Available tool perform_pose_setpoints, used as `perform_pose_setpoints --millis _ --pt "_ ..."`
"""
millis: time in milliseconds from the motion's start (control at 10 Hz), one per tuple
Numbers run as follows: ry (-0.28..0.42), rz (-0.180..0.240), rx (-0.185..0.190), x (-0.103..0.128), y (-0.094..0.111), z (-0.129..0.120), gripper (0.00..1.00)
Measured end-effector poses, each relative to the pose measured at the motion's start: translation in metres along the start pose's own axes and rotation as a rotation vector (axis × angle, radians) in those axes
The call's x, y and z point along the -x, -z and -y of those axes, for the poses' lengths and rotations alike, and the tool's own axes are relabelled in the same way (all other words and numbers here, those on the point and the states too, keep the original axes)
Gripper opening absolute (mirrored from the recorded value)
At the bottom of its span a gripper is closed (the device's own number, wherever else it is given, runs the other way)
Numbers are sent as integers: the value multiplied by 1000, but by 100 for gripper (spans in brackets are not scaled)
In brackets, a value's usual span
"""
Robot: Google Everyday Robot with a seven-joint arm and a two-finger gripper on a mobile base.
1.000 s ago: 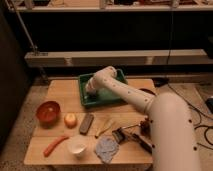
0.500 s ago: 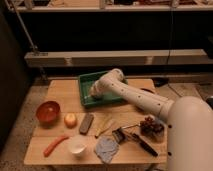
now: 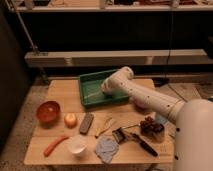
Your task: Wipe tray with sponge
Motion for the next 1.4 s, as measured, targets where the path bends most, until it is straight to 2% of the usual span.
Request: perform_pose_setpoints --millis 200,300,500,700,1000,1200,1400 --pt "-43 0 44 -10 -14 -31 0" --pt "-57 -1 49 -20 -26 -39 0" --pt "-66 -4 36 -30 -42 -37 0" --pt "-55 -5 6 -39 -57 -14 0" --pt "10 -10 -61 -43 -67 45 0" --pt "67 -3 -99 -34 -67 76 0" --pt "101 27 -143 -12 -65 97 0"
